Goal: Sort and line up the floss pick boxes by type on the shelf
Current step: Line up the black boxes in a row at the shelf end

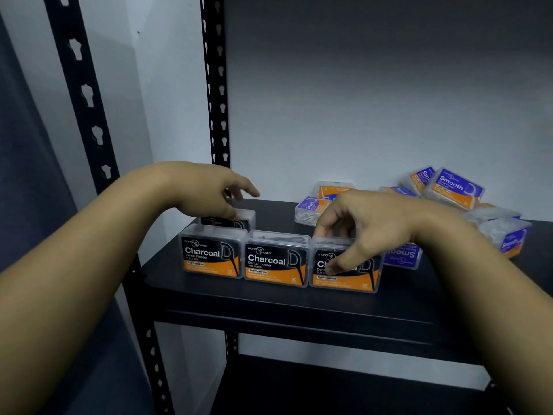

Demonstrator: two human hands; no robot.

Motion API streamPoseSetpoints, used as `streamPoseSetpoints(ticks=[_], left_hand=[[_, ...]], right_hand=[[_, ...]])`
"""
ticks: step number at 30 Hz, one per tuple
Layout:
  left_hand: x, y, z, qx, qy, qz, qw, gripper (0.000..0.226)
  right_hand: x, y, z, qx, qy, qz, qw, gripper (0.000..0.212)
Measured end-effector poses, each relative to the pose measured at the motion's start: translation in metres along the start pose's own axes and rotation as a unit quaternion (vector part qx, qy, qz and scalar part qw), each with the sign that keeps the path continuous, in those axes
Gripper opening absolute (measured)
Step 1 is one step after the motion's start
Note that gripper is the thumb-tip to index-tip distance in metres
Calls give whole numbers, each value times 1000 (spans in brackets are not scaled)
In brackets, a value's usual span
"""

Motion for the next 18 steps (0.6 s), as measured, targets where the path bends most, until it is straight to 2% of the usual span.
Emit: streamPoseSetpoints(ticks=[3, 6, 10, 18], left_hand=[[16, 15, 20, 69, 87, -74, 991, 43], [28, 25, 14, 118, 41, -117, 985, 45], [27, 22, -5, 98, -16, -103, 990, 61], [25, 23, -13, 141, -37, -103, 984, 42]], right_hand=[[0, -1, 0, 5, 3, 1, 1000, 21], [-1, 0, 1, 15, 8, -5, 1000, 21], [-2, 0, 1, 19, 11, -9, 1000, 22], [-2, 1, 1, 20, 13, -6, 1000, 23]])
Point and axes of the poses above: each hand's wrist, its own x-axis away from the middle knuckle, its own z-axis out of the back of the hand, y = z × x, the point moved 9 cm from there along -x, towards the middle knuckle, and after that the axes turned 6 degrees about x, right-handed, at the moved point
